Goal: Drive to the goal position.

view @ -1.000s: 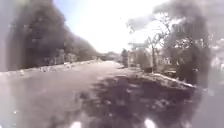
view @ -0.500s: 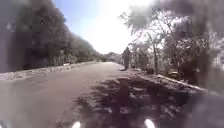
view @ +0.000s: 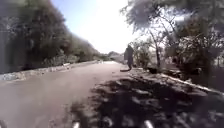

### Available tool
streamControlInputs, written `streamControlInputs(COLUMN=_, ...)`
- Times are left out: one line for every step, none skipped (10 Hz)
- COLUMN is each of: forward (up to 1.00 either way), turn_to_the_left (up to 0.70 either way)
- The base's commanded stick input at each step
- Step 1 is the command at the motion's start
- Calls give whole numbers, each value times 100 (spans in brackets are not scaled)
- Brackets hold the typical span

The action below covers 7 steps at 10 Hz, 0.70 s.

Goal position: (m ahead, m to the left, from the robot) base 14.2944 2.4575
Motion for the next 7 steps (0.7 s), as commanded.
streamControlInputs(forward=50, turn_to_the_left=0)
streamControlInputs(forward=50, turn_to_the_left=0)
streamControlInputs(forward=50, turn_to_the_left=0)
streamControlInputs(forward=50, turn_to_the_left=0)
streamControlInputs(forward=50, turn_to_the_left=0)
streamControlInputs(forward=50, turn_to_the_left=0)
streamControlInputs(forward=50, turn_to_the_left=0)
